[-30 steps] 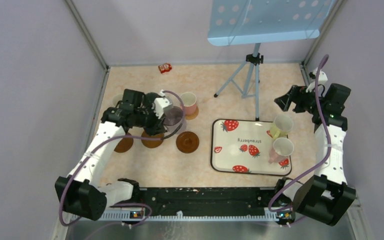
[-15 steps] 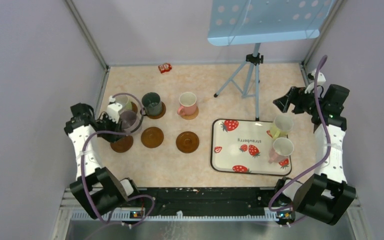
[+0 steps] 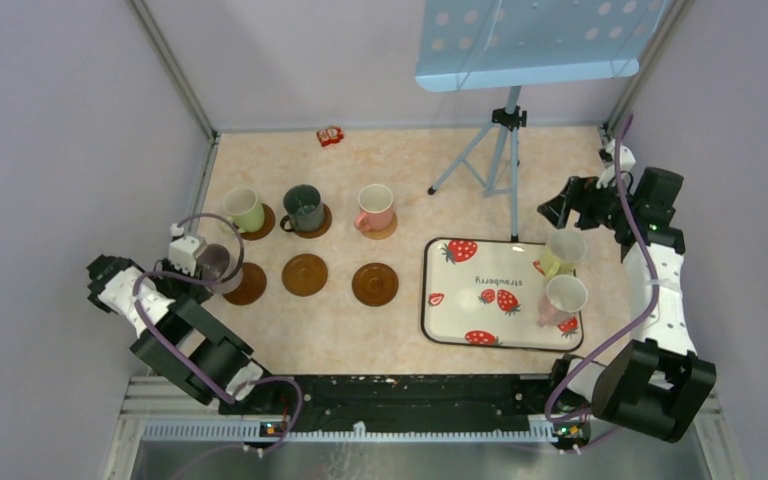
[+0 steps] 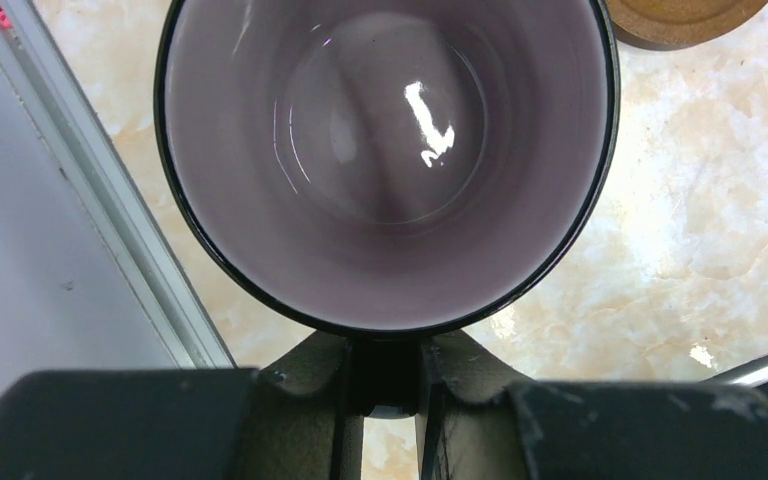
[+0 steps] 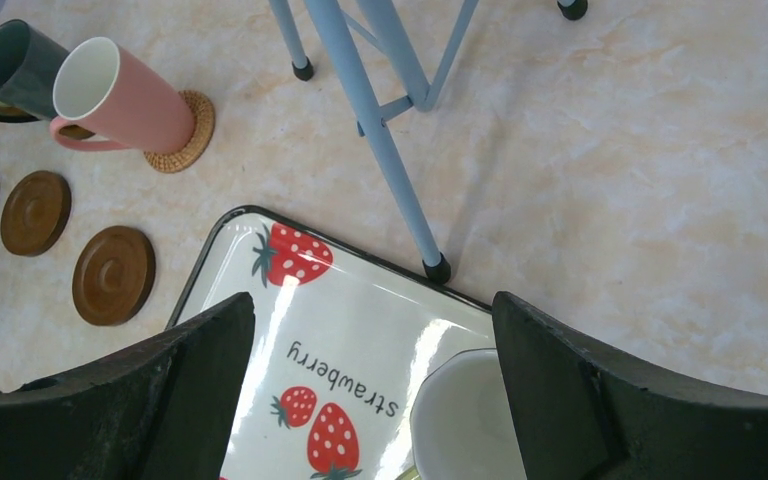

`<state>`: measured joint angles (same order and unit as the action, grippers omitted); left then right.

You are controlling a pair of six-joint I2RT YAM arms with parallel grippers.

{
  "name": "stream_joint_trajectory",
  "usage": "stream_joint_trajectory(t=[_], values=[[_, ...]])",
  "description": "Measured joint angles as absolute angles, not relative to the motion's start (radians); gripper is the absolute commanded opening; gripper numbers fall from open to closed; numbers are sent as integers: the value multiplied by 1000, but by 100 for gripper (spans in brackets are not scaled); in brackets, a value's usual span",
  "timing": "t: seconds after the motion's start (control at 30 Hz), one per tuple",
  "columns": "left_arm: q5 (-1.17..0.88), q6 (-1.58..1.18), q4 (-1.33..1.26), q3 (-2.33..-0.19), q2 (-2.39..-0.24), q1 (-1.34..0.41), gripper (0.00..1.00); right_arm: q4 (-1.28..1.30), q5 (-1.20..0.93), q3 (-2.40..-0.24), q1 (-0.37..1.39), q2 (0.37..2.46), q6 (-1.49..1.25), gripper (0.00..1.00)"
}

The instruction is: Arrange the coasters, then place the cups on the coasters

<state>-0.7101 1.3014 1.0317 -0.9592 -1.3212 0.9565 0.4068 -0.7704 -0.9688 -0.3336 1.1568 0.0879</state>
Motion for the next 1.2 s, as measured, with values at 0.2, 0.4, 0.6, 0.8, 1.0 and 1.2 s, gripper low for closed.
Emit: stream_joint_trajectory(t=[0.2, 0.4, 0.6, 0.8, 1.0, 1.2], values=[[-740, 1357, 988, -910, -1327, 961, 0, 415, -761, -968, -329, 1161, 112, 88], [-751, 1365, 929, -888, -1331, 961, 0, 420, -754, -968, -329, 1166, 122, 88], [-772, 1388, 910, -881, -1354, 959, 0, 423, -747, -968, -329, 1174, 125, 88], [-765, 1390, 896, -859, -1381, 937, 0, 427, -745, -960, -328, 1175, 130, 88], [-744, 1365, 847, -841, -1393, 901, 2, 432, -743, -956, -327, 1183, 130, 88], [-733, 1352, 813, -840, -1411, 886, 11, 432, -742, -956, -323, 1183, 130, 88]])
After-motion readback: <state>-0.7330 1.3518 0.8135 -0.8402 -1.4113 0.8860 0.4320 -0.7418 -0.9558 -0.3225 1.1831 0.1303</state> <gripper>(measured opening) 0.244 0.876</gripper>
